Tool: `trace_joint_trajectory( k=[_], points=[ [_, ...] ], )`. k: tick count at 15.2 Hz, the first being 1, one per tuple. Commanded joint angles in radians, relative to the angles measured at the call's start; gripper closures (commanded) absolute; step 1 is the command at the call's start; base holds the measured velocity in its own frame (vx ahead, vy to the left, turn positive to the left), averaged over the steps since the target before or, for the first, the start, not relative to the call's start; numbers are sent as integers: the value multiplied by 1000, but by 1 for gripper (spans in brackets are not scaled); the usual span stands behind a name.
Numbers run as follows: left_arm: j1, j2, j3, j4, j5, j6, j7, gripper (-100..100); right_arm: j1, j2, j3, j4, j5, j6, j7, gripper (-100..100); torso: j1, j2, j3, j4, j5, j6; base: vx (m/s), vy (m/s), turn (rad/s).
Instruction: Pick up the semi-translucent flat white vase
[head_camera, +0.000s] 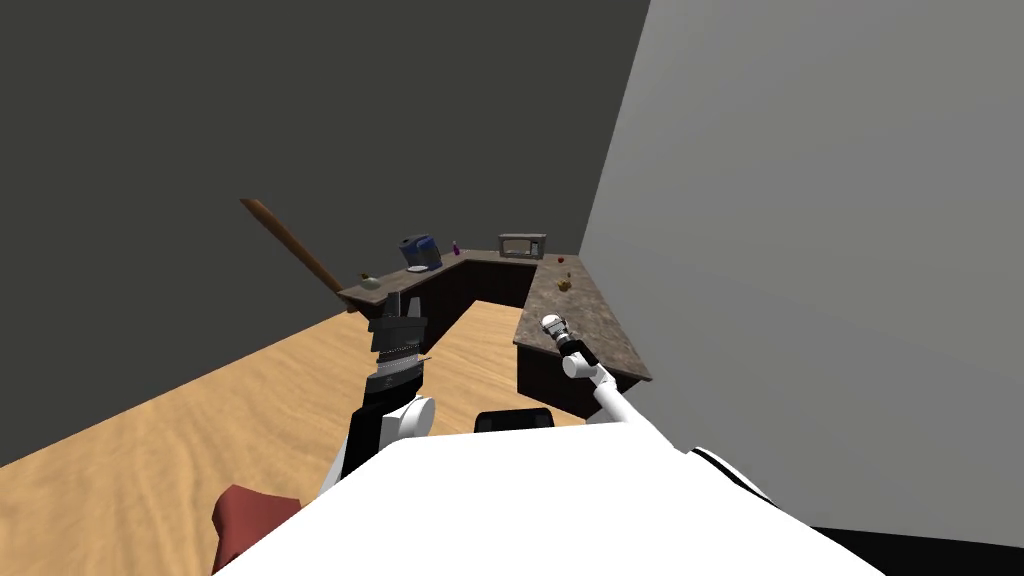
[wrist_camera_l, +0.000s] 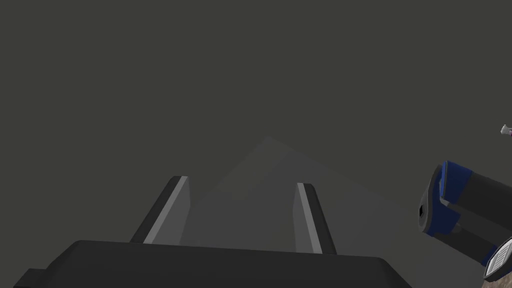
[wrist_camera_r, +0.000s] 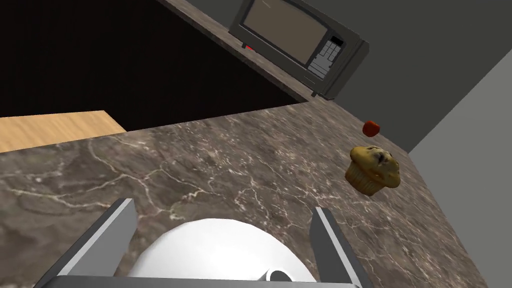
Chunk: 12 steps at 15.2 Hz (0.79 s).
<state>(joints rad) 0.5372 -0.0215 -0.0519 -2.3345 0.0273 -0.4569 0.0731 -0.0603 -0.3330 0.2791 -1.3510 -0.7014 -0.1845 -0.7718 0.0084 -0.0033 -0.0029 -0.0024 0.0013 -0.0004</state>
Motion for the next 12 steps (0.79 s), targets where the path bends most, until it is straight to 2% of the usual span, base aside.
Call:
trace_joint_trajectory(
  k=[1, 2, 4, 5, 6, 7, 8, 9, 11, 12],
  points=[
    [0, 0, 0, 0, 0, 0, 0, 0, 0, -43, 12, 9, 27, -25, 21, -100, 0, 0, 0, 0, 0, 0, 19, 128, 85],
    [0, 0, 0, 0, 0, 0, 0, 0, 2, -71, 29, 20, 64, -55, 47, -100, 0, 0, 0, 0, 0, 0, 28, 138, 112],
    [0, 0, 0, 0, 0, 0, 0, 0, 2, -90, 29, 20, 64, -55, 47, -100, 0, -1, -1, 0, 0, 0, 22, 108, 50],
    [0, 0, 0, 0, 0, 0, 0, 0, 4, -125, 46, 31, 102, -85, 75, -100, -2, -1, 0, 0, 0, 0, 17, 98, 69],
    [0, 0, 0, 0, 0, 0, 0, 0, 4, -140, 46, 31, 102, -85, 75, -100, -2, -1, 0, 0, 0, 0, 24, 109, 78],
    [0, 0, 0, 0, 0, 0, 0, 0, 6, -169, 64, 43, 139, -116, 105, -100, -2, -1, 0, 0, 0, 0, 23, 124, 139],
    [0, 0, 0, 0, 0, 0, 0, 0, 6, -191, 64, 43, 143, -116, 105, -100, -1, -1, 0, 0, 0, 0, 24, 129, 102],
    [0, 0, 0, 0, 0, 0, 0, 0, 9, -214, 83, 56, 176, -148, 136, -100, -1, -1, -1, 0, 0, 0, 31, 133, 110],
    [0, 0, 0, 0, 0, 0, 0, 0, 9, -244, 83, 56, 185, -148, 136, -100, 0, -1, -1, 0, 0, 0, 24, 112, 49],
    [0, 0, 0, 0, 0, 0, 0, 0, 12, -275, 103, 69, 227, -180, 169, -100, -1, -1, 0, 0, 0, 0, 15, 107, 74]
  ],
)
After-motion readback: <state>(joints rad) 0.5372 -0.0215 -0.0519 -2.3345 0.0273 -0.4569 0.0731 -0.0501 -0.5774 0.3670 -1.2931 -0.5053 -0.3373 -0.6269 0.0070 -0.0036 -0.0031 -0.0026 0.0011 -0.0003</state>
